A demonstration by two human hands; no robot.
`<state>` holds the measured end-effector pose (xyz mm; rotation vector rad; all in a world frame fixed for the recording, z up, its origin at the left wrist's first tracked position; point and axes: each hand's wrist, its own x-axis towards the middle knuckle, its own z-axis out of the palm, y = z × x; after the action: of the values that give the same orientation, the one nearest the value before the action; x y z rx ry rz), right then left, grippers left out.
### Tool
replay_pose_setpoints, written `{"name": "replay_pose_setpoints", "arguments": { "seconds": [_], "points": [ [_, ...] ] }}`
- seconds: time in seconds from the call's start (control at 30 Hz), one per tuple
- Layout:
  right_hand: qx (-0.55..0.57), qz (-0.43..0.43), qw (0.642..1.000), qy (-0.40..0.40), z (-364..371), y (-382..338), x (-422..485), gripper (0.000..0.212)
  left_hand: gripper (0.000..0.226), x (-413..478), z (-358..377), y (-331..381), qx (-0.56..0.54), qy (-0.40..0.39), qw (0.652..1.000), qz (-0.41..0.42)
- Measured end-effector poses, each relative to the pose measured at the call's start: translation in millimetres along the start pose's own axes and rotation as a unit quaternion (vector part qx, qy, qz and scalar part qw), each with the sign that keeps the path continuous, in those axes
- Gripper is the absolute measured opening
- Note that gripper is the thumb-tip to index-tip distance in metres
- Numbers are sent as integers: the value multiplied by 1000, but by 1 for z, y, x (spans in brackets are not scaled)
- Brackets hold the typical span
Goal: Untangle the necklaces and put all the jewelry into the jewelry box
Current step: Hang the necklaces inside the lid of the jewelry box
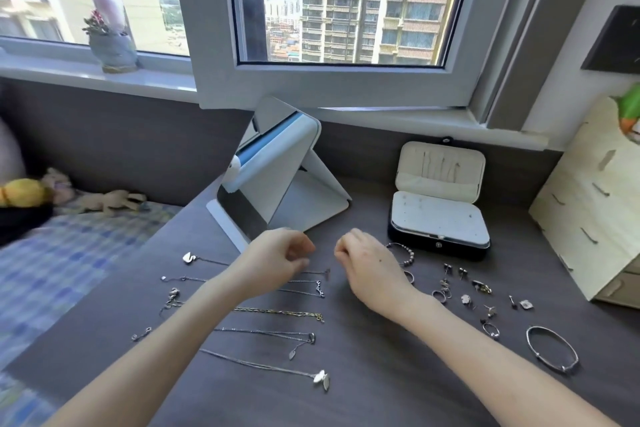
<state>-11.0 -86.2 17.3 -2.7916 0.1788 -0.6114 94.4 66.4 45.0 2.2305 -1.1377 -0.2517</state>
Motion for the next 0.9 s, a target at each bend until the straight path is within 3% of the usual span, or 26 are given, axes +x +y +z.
{"name": "replay_pose_setpoints", "arguments": {
  "seconds": [0.1, 0.23, 0.6, 0.9],
  "points": [
    [151, 82, 985, 11, -23, -8, 7, 13, 14, 3, 2, 5, -68, 15, 997, 23],
    [256, 138, 957, 9, -53, -13, 14, 16, 8, 10, 1, 21, -92, 47, 993, 62],
    [368, 177, 912, 27, -90, -12, 10, 19, 2, 26, 1, 54, -64, 56, 990, 113],
    [359, 171, 917, 44, -105, -13, 6, 19, 9, 27, 21, 72, -89, 98, 985, 114]
  ]
}}
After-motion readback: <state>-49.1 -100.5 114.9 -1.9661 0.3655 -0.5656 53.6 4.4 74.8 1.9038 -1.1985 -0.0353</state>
